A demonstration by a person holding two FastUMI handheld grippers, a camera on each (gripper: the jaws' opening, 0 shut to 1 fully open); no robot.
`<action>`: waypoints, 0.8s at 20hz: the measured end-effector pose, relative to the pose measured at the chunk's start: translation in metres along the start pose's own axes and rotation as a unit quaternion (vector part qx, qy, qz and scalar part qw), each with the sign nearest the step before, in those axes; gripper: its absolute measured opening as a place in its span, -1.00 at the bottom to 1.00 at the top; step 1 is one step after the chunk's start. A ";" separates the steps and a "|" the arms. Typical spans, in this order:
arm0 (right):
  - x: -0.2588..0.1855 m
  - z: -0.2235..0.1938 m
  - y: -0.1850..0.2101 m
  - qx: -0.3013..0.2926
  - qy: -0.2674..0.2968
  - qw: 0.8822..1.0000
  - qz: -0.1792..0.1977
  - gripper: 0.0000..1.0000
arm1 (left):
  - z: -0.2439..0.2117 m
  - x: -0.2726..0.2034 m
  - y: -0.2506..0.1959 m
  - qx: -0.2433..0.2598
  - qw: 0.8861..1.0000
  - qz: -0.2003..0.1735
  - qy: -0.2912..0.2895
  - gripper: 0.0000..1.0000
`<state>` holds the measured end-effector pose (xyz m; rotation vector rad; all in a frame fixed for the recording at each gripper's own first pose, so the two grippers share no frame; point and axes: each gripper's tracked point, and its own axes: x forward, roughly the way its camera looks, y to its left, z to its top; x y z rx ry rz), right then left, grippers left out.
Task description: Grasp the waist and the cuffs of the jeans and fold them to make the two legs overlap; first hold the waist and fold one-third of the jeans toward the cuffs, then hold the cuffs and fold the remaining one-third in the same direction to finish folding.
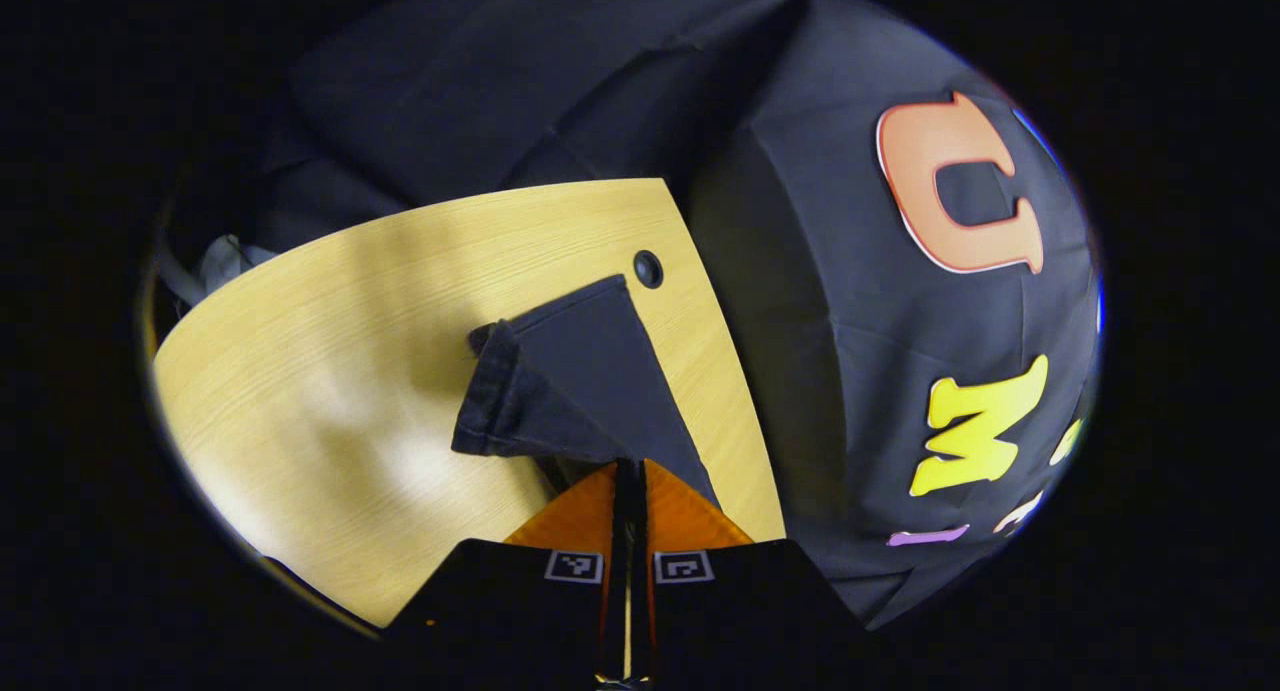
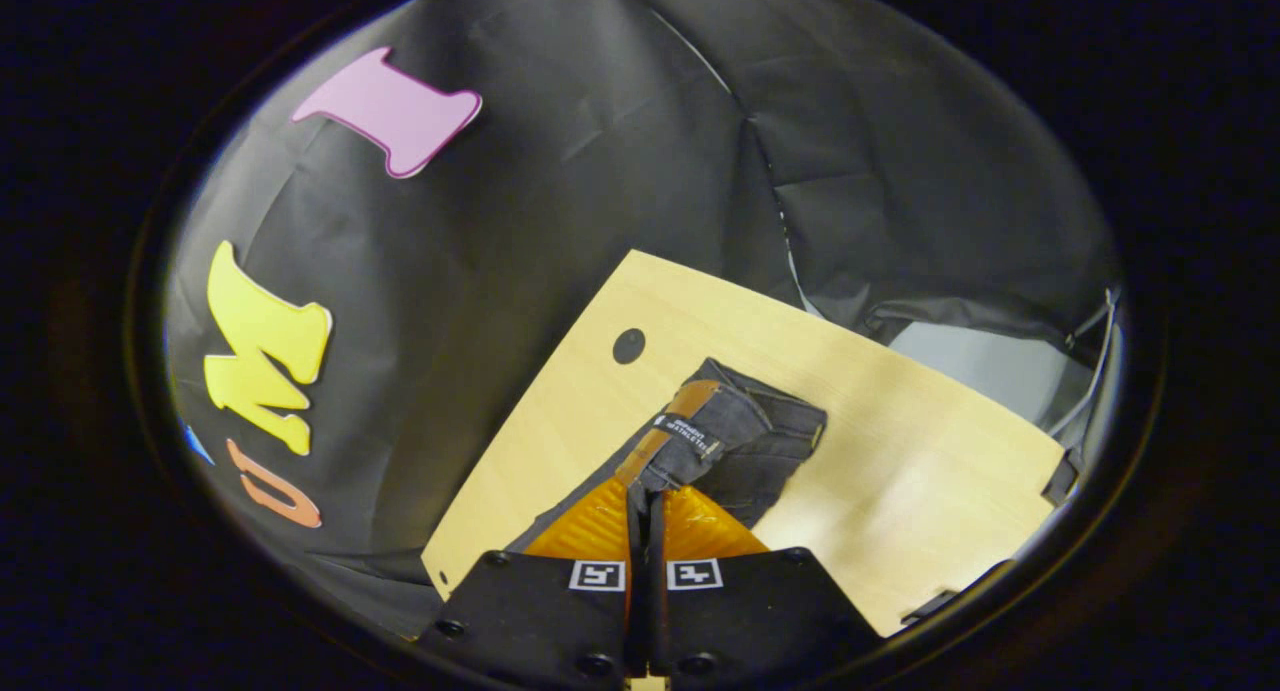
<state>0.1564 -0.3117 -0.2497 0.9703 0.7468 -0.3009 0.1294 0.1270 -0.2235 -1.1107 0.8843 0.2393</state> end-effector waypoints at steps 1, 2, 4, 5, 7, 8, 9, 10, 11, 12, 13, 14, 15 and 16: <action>0.013 0.006 0.007 0.003 0.001 1.000 0.001 -1.00 | 0.007 0.012 -0.009 0.004 1.000 0.000 0.000 -0.90; 0.027 0.011 0.011 0.006 0.002 1.000 0.000 -0.99 | 0.012 0.025 -0.014 0.006 1.000 0.003 0.002 -0.90; 0.054 0.017 0.013 0.011 0.006 1.000 -0.004 -0.99 | 0.022 0.050 -0.017 0.011 1.000 0.014 0.005 -0.90; 0.070 0.018 0.014 0.010 0.009 1.000 -0.007 -1.00 | 0.029 0.063 -0.013 0.011 1.000 0.020 0.007 -0.90; 0.100 0.018 0.011 0.002 0.016 1.000 -0.014 -0.99 | 0.034 0.091 -0.010 0.011 0.999 0.031 0.011 -0.90; 0.116 0.017 0.009 -0.001 0.019 1.000 -0.019 -0.99 | 0.034 0.105 -0.008 0.015 0.999 0.037 0.013 -0.90; 0.130 0.017 0.009 0.002 0.023 0.999 -0.022 -0.99 | 0.034 0.120 -0.005 0.021 0.999 0.041 0.015 -0.90; 0.143 0.015 0.006 -0.003 0.026 0.999 -0.029 -0.99 | 0.034 0.132 -0.003 0.026 0.999 0.045 0.015 -0.90; 0.155 0.011 -0.001 -0.007 0.030 0.999 -0.036 -1.00 | 0.036 0.145 -0.001 0.030 0.998 0.046 0.015 -0.90; 0.163 0.010 -0.005 -0.007 0.034 0.998 -0.043 -1.00 | 0.038 0.154 0.000 0.027 0.999 0.043 0.011 -0.90; 0.159 0.004 0.002 -0.009 0.038 0.998 -0.046 -0.99 | 0.040 0.163 0.001 0.021 0.999 0.043 0.008 -0.90; 0.156 0.006 0.002 -0.013 0.038 0.998 -0.046 -0.98 | 0.040 0.169 0.003 0.015 0.999 0.046 0.007 -0.90; 0.153 0.005 0.001 -0.020 0.041 0.998 -0.049 -0.97 | 0.038 0.175 0.005 0.011 0.999 0.052 0.007 -0.91; 0.152 0.004 0.000 -0.028 0.046 0.997 -0.053 -0.94 | 0.035 0.178 0.008 0.008 0.998 0.061 0.008 -0.89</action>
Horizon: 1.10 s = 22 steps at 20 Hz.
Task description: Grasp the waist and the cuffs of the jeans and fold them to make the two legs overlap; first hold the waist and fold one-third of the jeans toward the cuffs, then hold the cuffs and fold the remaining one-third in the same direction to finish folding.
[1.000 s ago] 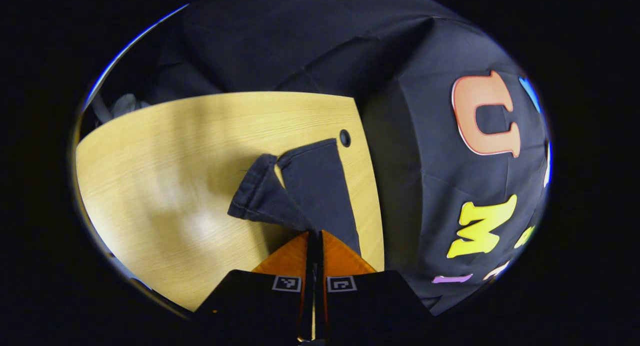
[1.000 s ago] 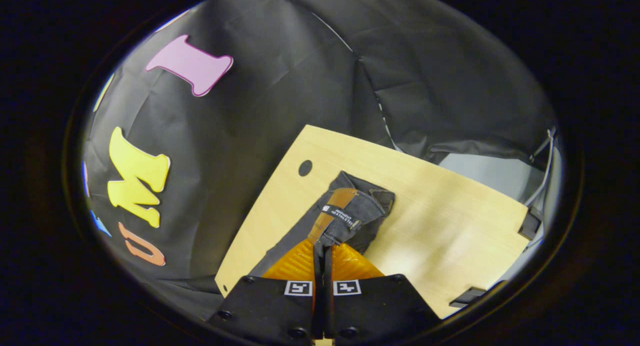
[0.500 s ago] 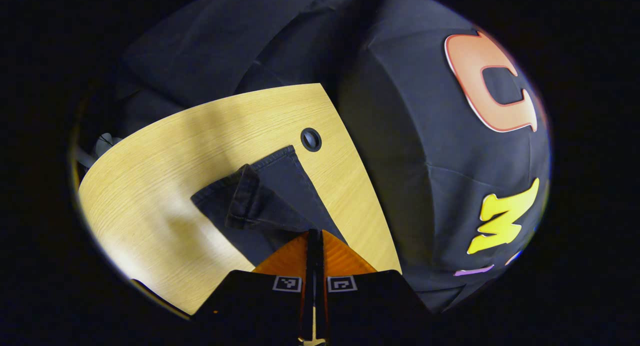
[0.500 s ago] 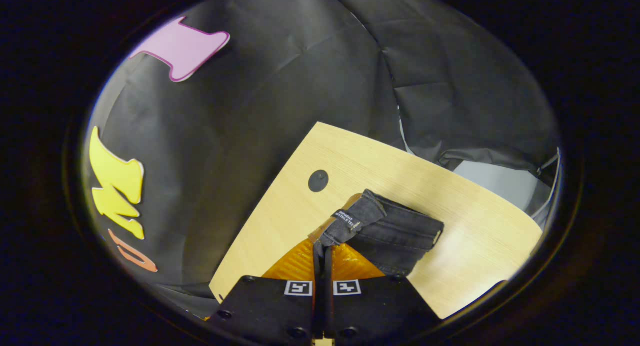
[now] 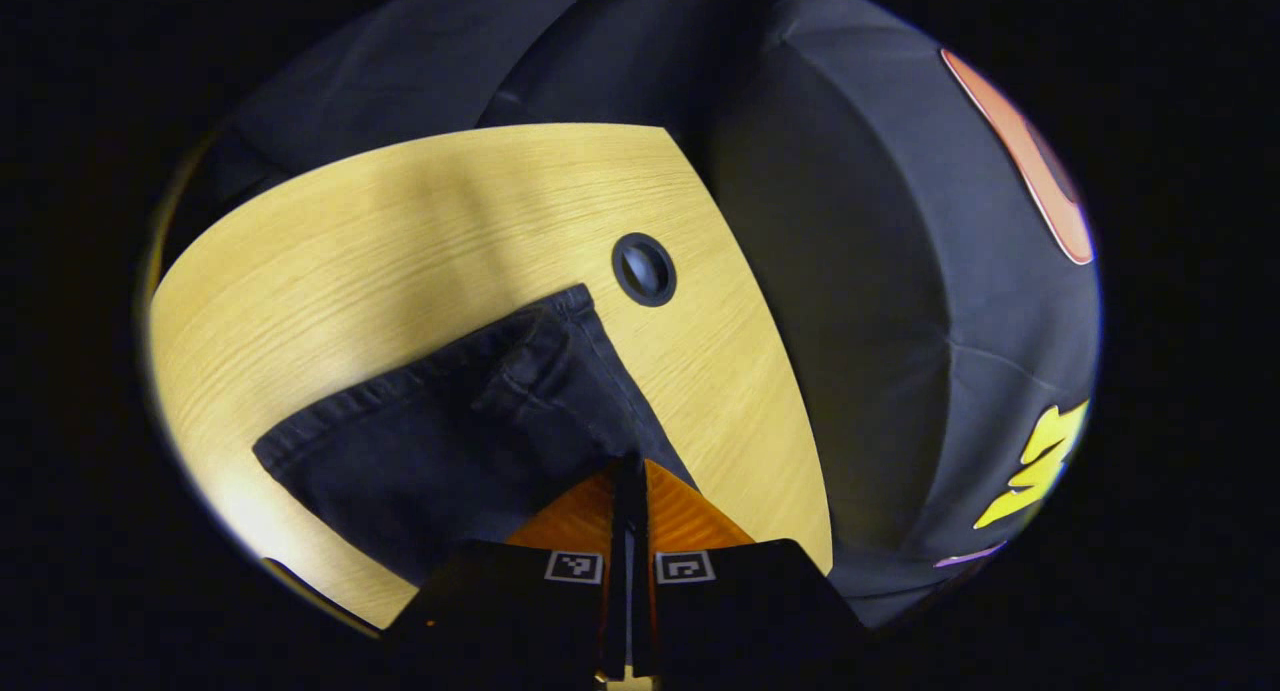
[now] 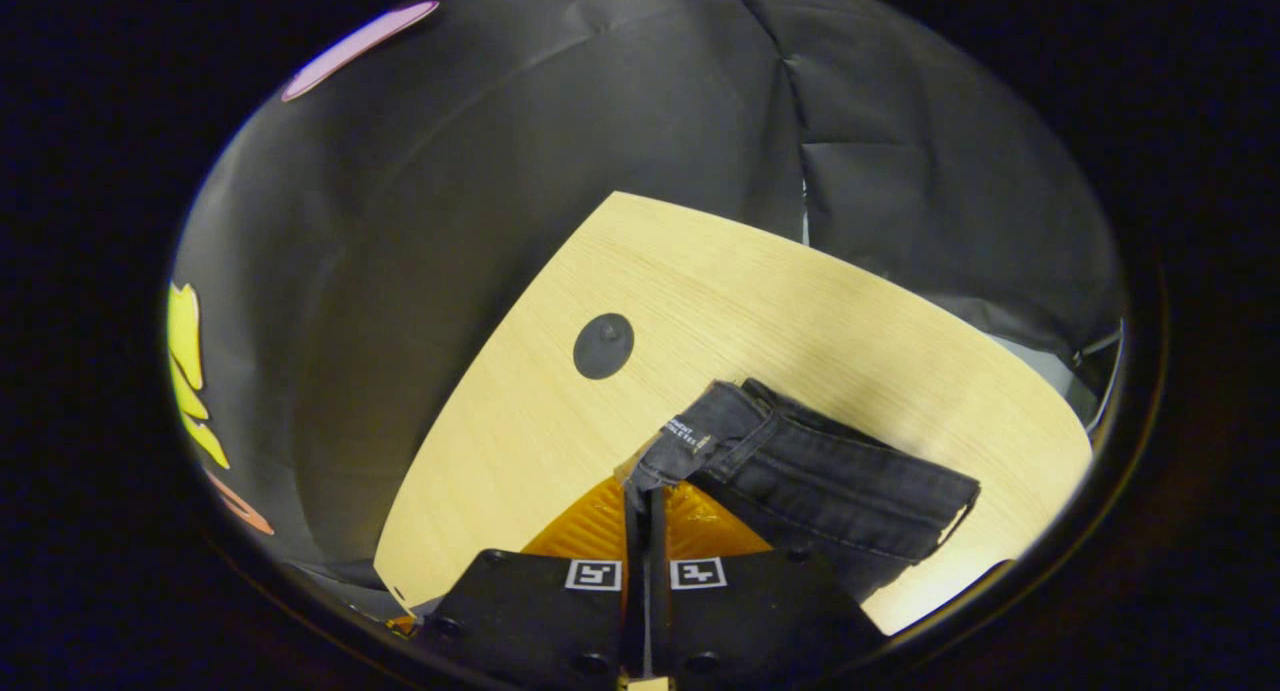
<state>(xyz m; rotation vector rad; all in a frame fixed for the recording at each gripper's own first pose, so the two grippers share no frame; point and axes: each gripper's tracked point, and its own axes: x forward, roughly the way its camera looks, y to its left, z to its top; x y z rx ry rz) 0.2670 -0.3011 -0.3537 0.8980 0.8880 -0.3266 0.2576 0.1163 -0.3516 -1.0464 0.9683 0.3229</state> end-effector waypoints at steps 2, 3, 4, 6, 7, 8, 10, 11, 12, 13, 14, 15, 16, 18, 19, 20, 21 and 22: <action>0.002 0.000 0.001 -0.013 0.002 1.000 -0.006 -0.86 | -0.005 0.004 -0.001 -0.007 1.000 0.003 -0.001 -0.81; 0.003 -0.002 0.001 -0.015 0.003 1.000 -0.004 -0.82 | -0.005 0.003 -0.003 -0.008 1.000 0.001 -0.003 -0.75; 0.002 -0.002 0.007 -0.010 0.003 1.000 0.012 -0.78 | -0.005 0.003 -0.005 -0.006 1.000 -0.002 -0.002 -0.68; 0.001 -0.004 0.021 0.001 0.000 0.999 0.040 -0.19 | -0.006 -0.004 -0.018 0.004 1.000 -0.016 -0.001 -0.48; -0.001 -0.003 0.023 -0.003 -0.002 0.999 0.036 0.11 | -0.007 -0.009 -0.027 0.016 1.000 -0.023 -0.002 -0.11; -0.003 -0.004 0.023 -0.011 -0.004 0.999 0.034 0.41 | -0.011 -0.013 -0.035 0.031 0.999 -0.021 -0.001 0.25; -0.013 -0.004 0.029 -0.009 -0.013 0.999 0.044 0.43 | -0.015 -0.020 -0.041 0.063 0.998 -0.002 -0.004 0.99; -0.021 -0.003 0.032 -0.008 -0.022 0.998 0.050 0.74 | -0.016 -0.024 -0.043 0.066 0.998 -0.009 -0.006 0.96; -0.029 0.001 0.034 -0.009 -0.034 0.998 0.053 0.76 | -0.014 -0.030 -0.048 0.068 0.997 -0.017 -0.012 0.97; -0.038 0.005 0.036 -0.015 -0.045 0.997 0.056 0.76 | -0.013 -0.040 -0.051 0.075 0.997 -0.019 -0.020 0.97; -0.050 0.009 0.036 -0.027 -0.058 0.996 0.058 0.60 | -0.011 -0.050 -0.054 0.088 0.995 -0.019 -0.030 0.97; -0.064 0.012 0.037 -0.044 -0.075 0.995 0.058 0.60 | -0.009 -0.063 -0.060 0.104 0.993 -0.021 -0.042 0.97; -0.080 0.015 0.039 -0.069 -0.093 0.991 0.061 0.77 | -0.007 -0.079 -0.069 0.128 0.990 -0.028 -0.061 1.00; -0.122 0.013 0.047 -0.144 -0.129 0.979 0.063 0.67 | -0.004 -0.113 -0.089 0.199 0.973 -0.040 -0.110 0.97; -0.147 0.012 0.052 -0.193 -0.156 0.967 0.061 0.85 | -0.003 -0.134 -0.100 0.243 0.959 -0.046 -0.139 0.97; -0.172 0.009 0.059 -0.240 -0.185 0.951 0.062 0.84 | -0.005 -0.157 -0.111 0.286 0.942 -0.051 -0.170 0.97; -0.198 0.001 0.068 -0.283 -0.209 0.934 0.066 0.85 | -0.008 -0.179 -0.123 0.325 0.922 -0.056 -0.201 0.97; -0.227 -0.009 0.078 -0.312 -0.233 0.918 0.074 0.69 | -0.015 -0.201 -0.132 0.358 0.903 -0.060 -0.227 0.96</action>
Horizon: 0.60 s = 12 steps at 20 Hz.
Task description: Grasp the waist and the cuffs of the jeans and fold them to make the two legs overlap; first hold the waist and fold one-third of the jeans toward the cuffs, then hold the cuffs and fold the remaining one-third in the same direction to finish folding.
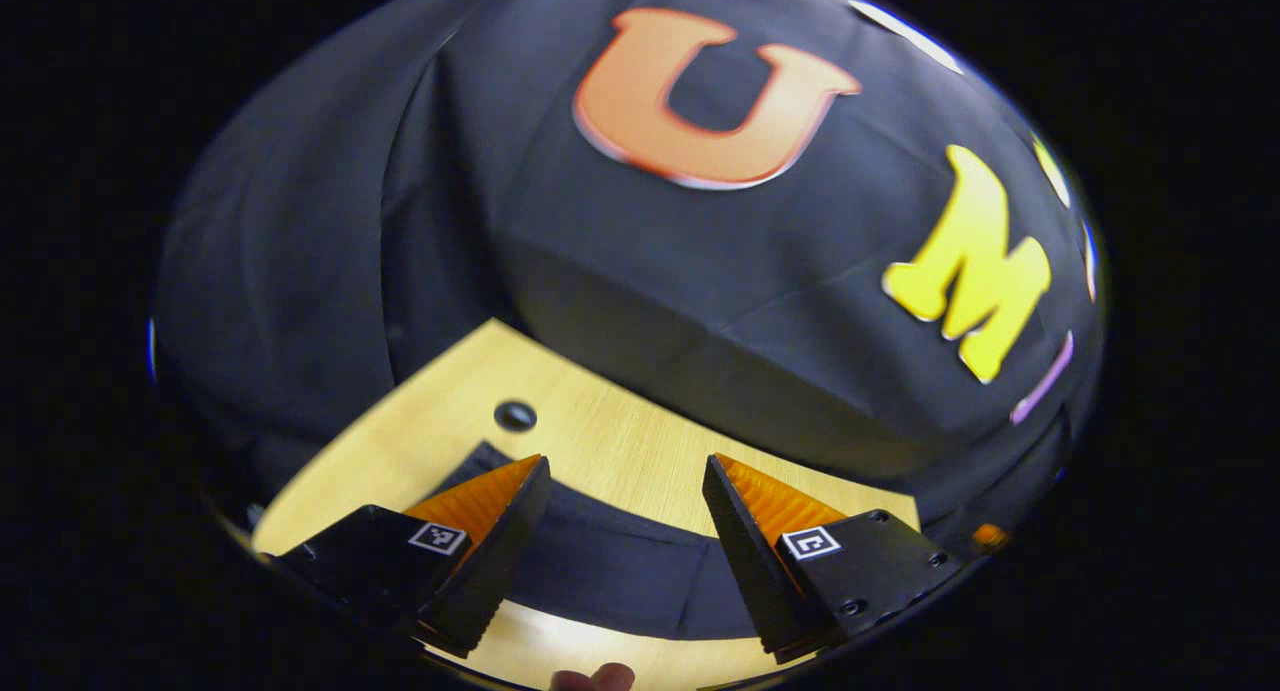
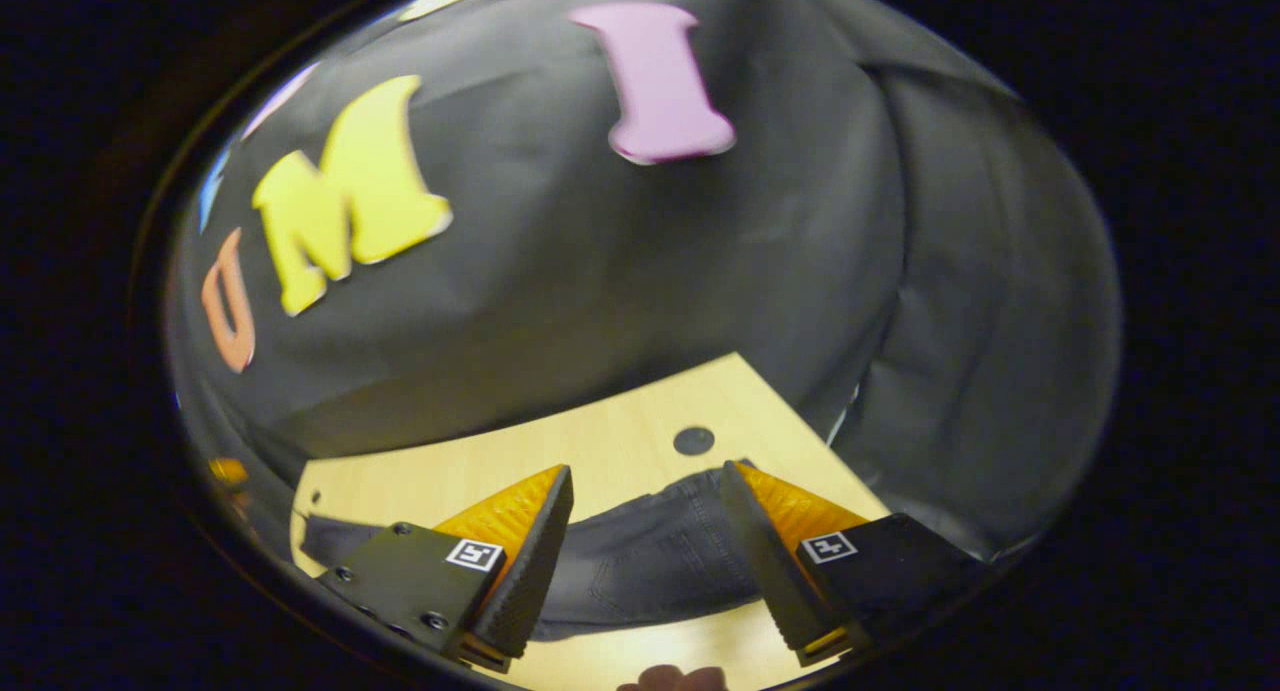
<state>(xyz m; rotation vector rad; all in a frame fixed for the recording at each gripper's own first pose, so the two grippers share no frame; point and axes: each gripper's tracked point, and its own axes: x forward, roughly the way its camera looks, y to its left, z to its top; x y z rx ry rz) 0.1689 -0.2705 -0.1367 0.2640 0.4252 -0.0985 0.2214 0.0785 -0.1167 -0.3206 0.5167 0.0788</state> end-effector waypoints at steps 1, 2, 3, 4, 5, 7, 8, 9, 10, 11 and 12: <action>-0.025 0.010 0.017 -0.020 -0.022 1.000 0.009 0.69 | 0.010 -0.017 -0.011 0.033 0.999 -0.001 -0.027 0.96; -0.052 0.016 0.031 -0.031 -0.040 0.999 0.020 0.85 | 0.015 -0.033 -0.023 0.061 0.997 0.000 -0.049 0.96; -0.077 0.019 0.043 -0.040 -0.058 0.997 0.029 0.86 | 0.017 -0.051 -0.034 0.079 0.994 -0.003 -0.072 0.96; -0.100 0.021 0.049 -0.048 -0.074 0.996 0.028 0.95 | 0.015 -0.068 -0.047 0.086 0.993 -0.009 -0.085 0.96; -0.120 0.020 0.054 -0.054 -0.088 0.994 0.029 0.94 | 0.011 -0.086 -0.057 0.087 0.992 -0.017 -0.092 0.96; -0.150 0.010 0.060 -0.054 -0.106 0.992 0.033 0.90 | 0.003 -0.121 -0.076 0.104 0.987 -0.025 -0.119 0.96; -0.159 0.003 0.057 -0.055 -0.109 0.992 0.032 0.94 | -0.001 -0.136 -0.087 0.113 0.985 -0.031 -0.128 0.96; -0.161 -0.005 0.054 -0.055 -0.110 0.992 0.030 0.89 | -0.006 -0.146 -0.093 0.120 0.983 -0.037 -0.136 1.00; -0.167 -0.012 0.053 -0.054 -0.109 0.992 0.028 0.89 | -0.012 -0.155 -0.100 0.122 0.982 -0.040 -0.141 0.96; -0.175 -0.019 0.054 -0.049 -0.108 0.993 0.027 0.94 | -0.017 -0.162 -0.106 0.119 0.981 -0.048 -0.144 0.96; -0.184 -0.026 0.051 -0.043 -0.108 0.993 0.027 0.99 | -0.023 -0.168 -0.111 0.122 0.981 -0.052 -0.144 0.96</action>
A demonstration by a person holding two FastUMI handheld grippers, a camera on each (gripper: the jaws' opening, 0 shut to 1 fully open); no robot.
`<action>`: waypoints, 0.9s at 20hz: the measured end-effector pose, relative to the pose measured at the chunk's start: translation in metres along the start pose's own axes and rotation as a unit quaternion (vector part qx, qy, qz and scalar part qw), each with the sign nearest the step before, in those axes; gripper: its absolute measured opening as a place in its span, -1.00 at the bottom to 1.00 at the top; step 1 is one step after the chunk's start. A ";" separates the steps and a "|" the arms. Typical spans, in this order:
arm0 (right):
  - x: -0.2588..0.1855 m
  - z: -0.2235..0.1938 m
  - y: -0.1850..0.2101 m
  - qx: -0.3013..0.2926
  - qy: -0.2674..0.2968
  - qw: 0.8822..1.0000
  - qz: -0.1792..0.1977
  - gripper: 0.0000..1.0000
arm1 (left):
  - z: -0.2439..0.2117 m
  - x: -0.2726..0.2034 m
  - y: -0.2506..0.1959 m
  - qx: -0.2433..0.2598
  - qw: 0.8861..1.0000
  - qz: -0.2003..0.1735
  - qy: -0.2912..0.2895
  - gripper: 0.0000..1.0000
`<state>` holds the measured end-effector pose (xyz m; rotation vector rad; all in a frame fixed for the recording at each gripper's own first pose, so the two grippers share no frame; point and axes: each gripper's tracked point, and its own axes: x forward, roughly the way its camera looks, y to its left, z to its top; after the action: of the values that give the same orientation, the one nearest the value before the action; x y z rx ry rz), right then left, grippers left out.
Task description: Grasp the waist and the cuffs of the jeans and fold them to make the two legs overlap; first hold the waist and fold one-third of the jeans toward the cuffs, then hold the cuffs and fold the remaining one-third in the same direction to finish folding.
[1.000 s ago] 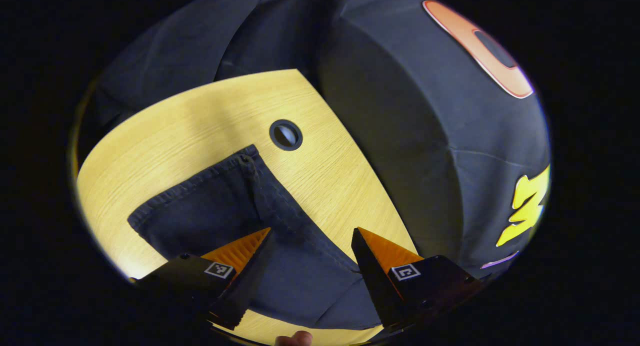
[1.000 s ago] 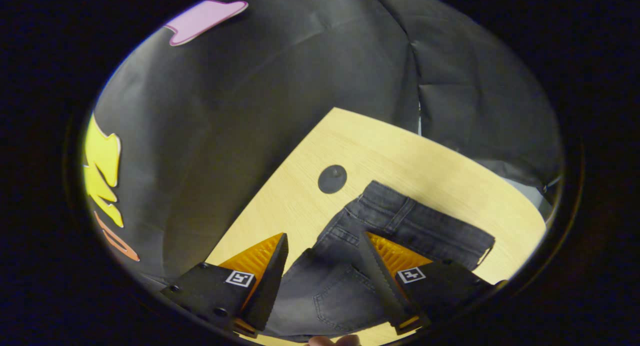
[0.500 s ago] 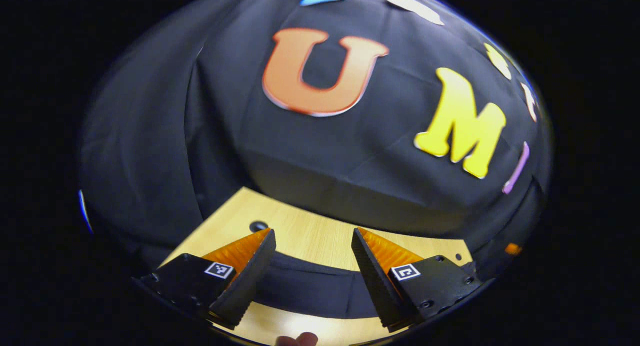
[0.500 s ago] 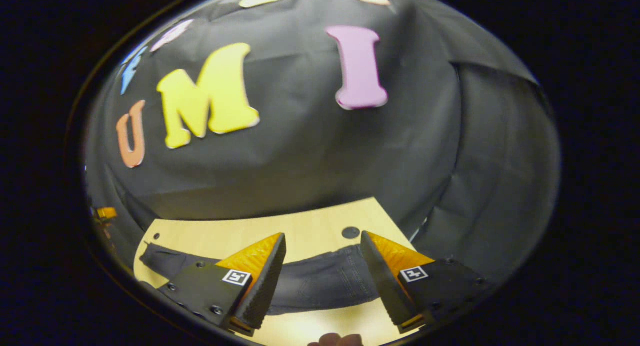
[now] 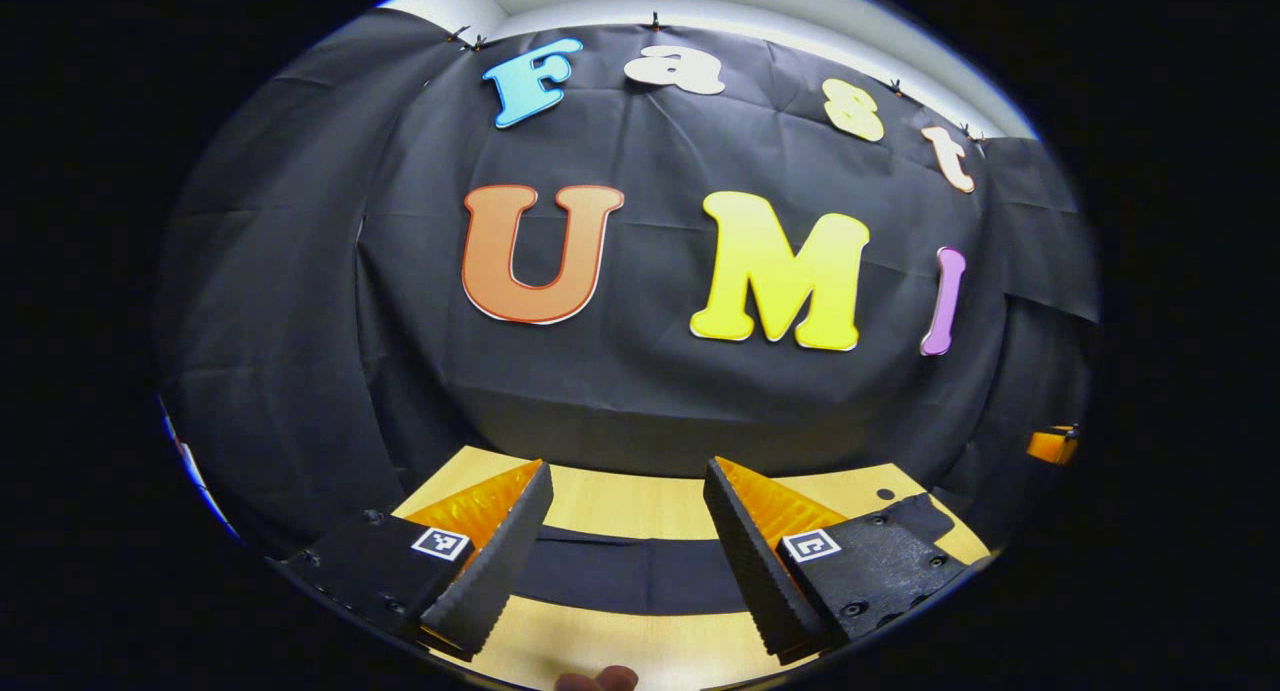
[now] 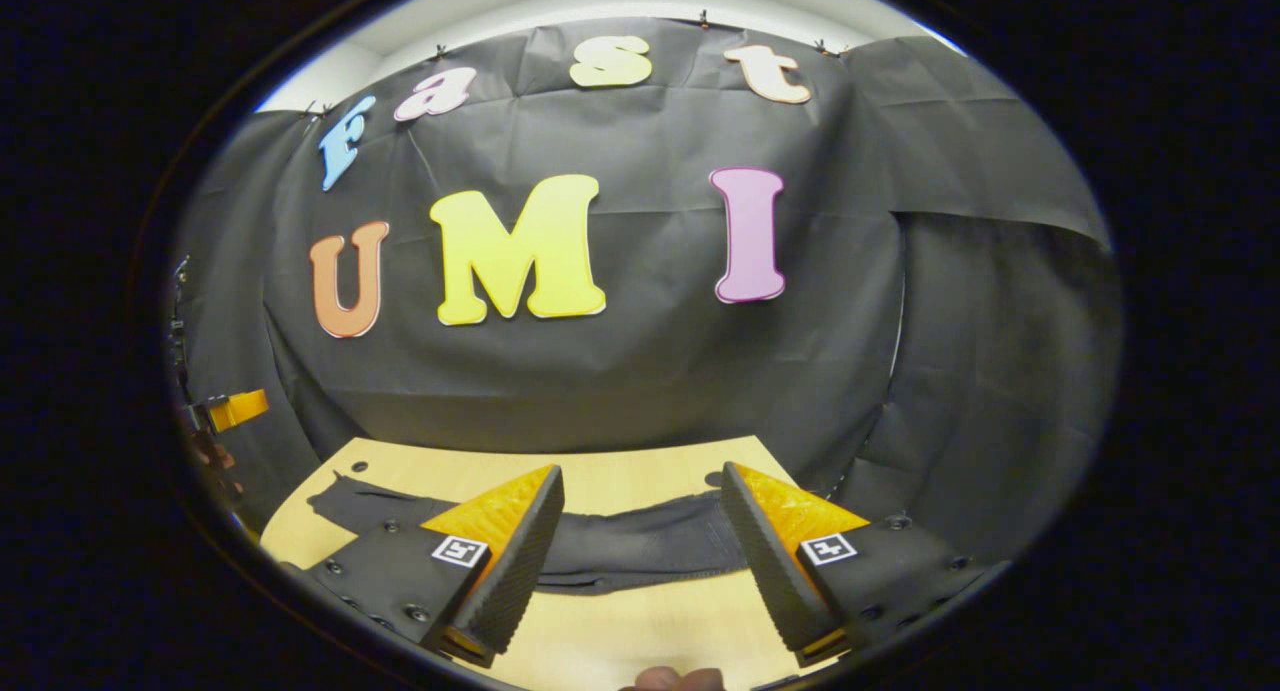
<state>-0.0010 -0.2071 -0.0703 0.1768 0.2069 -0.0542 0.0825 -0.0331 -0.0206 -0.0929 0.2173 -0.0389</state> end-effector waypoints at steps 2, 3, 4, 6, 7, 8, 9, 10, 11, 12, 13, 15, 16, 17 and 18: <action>-0.009 -0.015 -0.010 0.000 0.006 1.000 -0.012 0.94 | -0.004 -0.008 -0.008 0.004 1.000 -0.001 0.002 0.95; -0.009 -0.022 -0.017 0.007 0.014 1.000 -0.017 0.94 | -0.008 -0.010 -0.012 0.003 1.000 -0.004 0.009 0.95; -0.006 -0.029 -0.027 0.020 0.023 0.999 -0.023 0.94 | -0.010 -0.010 -0.015 0.002 1.000 -0.006 0.014 0.96; 0.010 -0.048 -0.053 0.053 0.044 0.997 -0.040 0.90 | -0.010 -0.009 -0.017 0.004 1.000 -0.004 0.021 0.96; 0.021 -0.062 -0.068 0.073 0.053 0.995 -0.049 1.00 | -0.008 -0.010 -0.020 0.006 1.000 -0.003 0.022 0.96; 0.035 -0.077 -0.083 0.095 0.067 0.992 -0.058 0.94 | -0.008 -0.008 -0.022 0.008 1.000 -0.002 0.025 0.96; 0.051 -0.094 -0.100 0.115 0.081 0.988 -0.069 0.96 | -0.007 -0.008 -0.025 0.011 1.000 0.001 0.027 0.96; 0.068 -0.112 -0.116 0.133 0.093 0.984 -0.078 0.89 | -0.007 -0.008 -0.027 0.016 0.999 0.004 0.031 0.96; 0.090 -0.132 -0.132 0.151 0.106 0.979 -0.087 0.96 | -0.006 -0.008 -0.029 0.018 0.999 0.007 0.036 0.95; 0.110 -0.150 -0.146 0.167 0.121 0.974 -0.096 0.96 | -0.009 -0.006 -0.032 0.012 0.999 0.009 0.042 0.95; 0.131 -0.172 -0.160 0.188 0.137 0.967 -0.104 0.89 | -0.011 -0.003 -0.035 0.007 0.999 0.014 0.048 0.96; 0.165 -0.205 -0.182 0.229 0.162 0.953 -0.116 0.89 | -0.019 0.003 -0.031 0.005 0.997 0.036 0.065 0.96; 0.180 -0.213 -0.193 0.245 0.163 0.948 -0.124 0.96 | -0.020 0.005 -0.034 0.005 0.997 0.041 0.070 0.96; 0.194 -0.222 -0.202 0.250 0.167 0.944 -0.135 0.96 | -0.019 0.005 -0.036 0.008 0.996 0.046 0.073 0.96; 0.205 -0.229 -0.210 0.258 0.172 0.940 -0.141 0.87 | -0.019 0.005 -0.036 0.013 0.996 0.052 0.074 0.96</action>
<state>0.1383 -0.3795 -0.3687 0.6822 0.5663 -0.3662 0.0820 -0.0704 -0.0368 -0.0522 0.3687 0.0554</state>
